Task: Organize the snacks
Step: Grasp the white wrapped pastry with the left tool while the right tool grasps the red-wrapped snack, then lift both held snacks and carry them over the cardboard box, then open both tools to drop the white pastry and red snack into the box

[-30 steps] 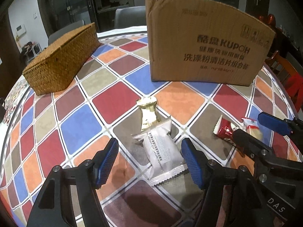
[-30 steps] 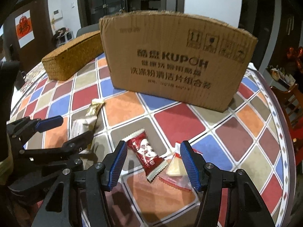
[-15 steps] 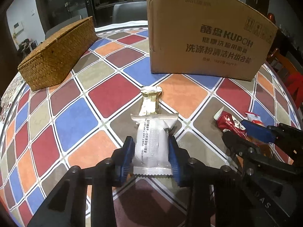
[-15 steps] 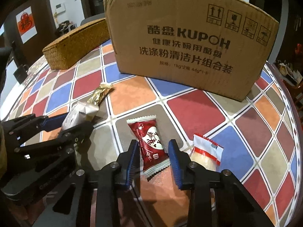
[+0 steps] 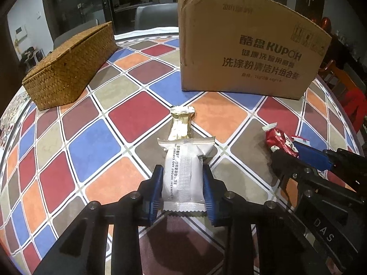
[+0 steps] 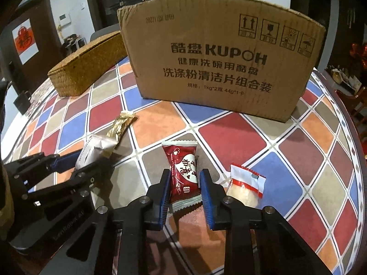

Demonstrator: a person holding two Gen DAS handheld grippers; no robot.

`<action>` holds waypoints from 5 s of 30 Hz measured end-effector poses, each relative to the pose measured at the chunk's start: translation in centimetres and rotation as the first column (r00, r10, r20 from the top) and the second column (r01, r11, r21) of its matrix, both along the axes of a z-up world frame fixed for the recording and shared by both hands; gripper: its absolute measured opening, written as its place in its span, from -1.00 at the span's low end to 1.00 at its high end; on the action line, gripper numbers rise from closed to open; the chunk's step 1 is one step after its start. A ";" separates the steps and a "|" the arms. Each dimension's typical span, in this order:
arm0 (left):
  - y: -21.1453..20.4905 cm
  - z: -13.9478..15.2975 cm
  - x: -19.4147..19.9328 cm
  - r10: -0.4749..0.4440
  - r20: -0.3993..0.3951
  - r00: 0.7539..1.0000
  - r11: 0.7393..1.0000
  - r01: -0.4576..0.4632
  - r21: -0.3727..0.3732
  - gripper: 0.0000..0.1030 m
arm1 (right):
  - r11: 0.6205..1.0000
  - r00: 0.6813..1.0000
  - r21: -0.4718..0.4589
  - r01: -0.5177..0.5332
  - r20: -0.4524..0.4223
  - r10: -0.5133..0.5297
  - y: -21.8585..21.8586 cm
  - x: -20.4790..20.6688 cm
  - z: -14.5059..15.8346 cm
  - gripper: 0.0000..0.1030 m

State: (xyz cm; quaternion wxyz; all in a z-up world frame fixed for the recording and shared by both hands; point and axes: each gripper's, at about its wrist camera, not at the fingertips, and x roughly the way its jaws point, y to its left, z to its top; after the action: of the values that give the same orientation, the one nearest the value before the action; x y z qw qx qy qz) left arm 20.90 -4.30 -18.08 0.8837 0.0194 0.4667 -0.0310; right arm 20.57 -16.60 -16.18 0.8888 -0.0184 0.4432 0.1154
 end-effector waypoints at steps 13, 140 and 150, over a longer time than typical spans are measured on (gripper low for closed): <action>-0.2 2.0 -0.7 -0.014 0.039 0.999 1.000 0.014 -0.005 -0.37 | 0.998 0.997 0.019 0.056 0.049 -0.057 -0.2 -1.2 2.5 -0.48; -3.6 15.3 12.9 -0.077 0.317 0.945 0.995 0.095 -0.042 -0.36 | 0.970 0.907 0.061 0.237 0.344 -0.243 -4.8 8.1 16.6 -0.47; -3.7 15.1 13.4 -0.080 0.310 0.947 0.995 0.096 -0.036 -0.15 | 0.963 0.902 0.062 0.264 0.339 -0.269 -4.9 8.9 16.2 -0.07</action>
State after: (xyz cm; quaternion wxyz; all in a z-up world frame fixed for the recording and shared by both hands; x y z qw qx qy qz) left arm 34.34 -7.98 -3.00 0.9436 0.0226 0.3207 -0.0786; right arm 29.50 -21.53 0.01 0.9599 0.0289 0.2785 -0.0088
